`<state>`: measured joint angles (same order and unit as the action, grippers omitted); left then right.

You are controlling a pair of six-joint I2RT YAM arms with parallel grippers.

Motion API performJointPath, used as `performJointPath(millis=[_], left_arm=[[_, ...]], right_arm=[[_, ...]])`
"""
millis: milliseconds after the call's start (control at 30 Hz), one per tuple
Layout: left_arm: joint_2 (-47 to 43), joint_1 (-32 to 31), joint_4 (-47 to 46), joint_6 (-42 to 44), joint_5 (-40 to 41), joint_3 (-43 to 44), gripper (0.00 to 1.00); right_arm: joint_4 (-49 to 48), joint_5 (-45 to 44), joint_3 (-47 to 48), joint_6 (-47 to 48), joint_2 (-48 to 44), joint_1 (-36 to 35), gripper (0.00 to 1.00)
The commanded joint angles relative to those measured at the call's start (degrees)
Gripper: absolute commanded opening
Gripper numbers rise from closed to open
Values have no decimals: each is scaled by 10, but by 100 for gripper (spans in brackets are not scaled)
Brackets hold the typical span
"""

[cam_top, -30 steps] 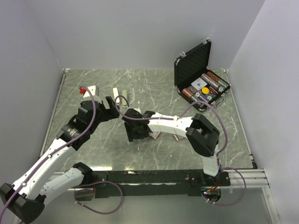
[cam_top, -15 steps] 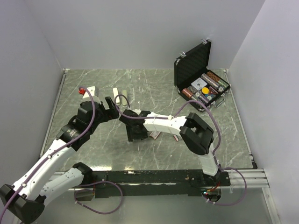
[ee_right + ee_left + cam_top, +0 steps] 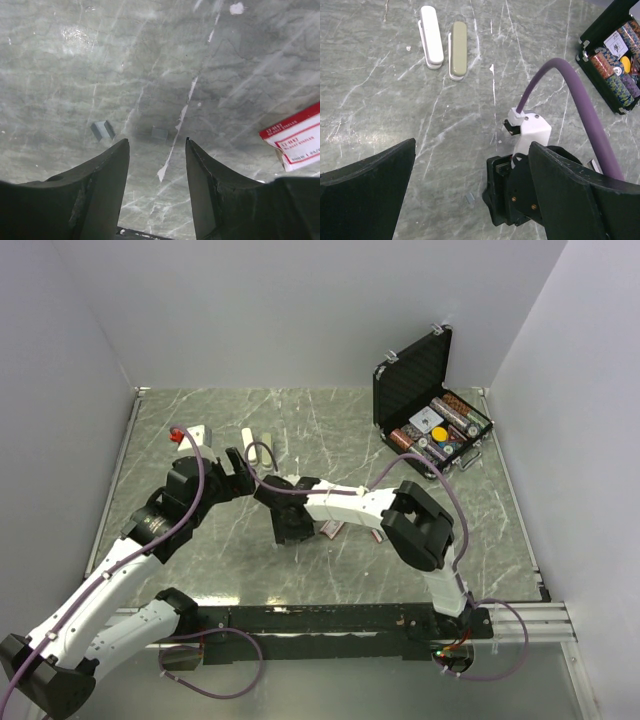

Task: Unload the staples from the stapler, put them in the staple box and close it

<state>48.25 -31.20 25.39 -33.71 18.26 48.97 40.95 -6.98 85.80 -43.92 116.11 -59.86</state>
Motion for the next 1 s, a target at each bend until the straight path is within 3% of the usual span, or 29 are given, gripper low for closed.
performJointPath(millis=[0, 267, 967], left_arm=[[0, -3, -12, -3, -20, 1, 99], [-3, -2, -14, -3, -24, -1, 99], [-9, -3, -17, -1, -24, -2, 99]], right_arm=[[25, 5, 33, -2, 29, -2, 56], [37, 10, 50, -5, 45, 2, 53], [49, -4, 41, -8, 32, 4, 27]])
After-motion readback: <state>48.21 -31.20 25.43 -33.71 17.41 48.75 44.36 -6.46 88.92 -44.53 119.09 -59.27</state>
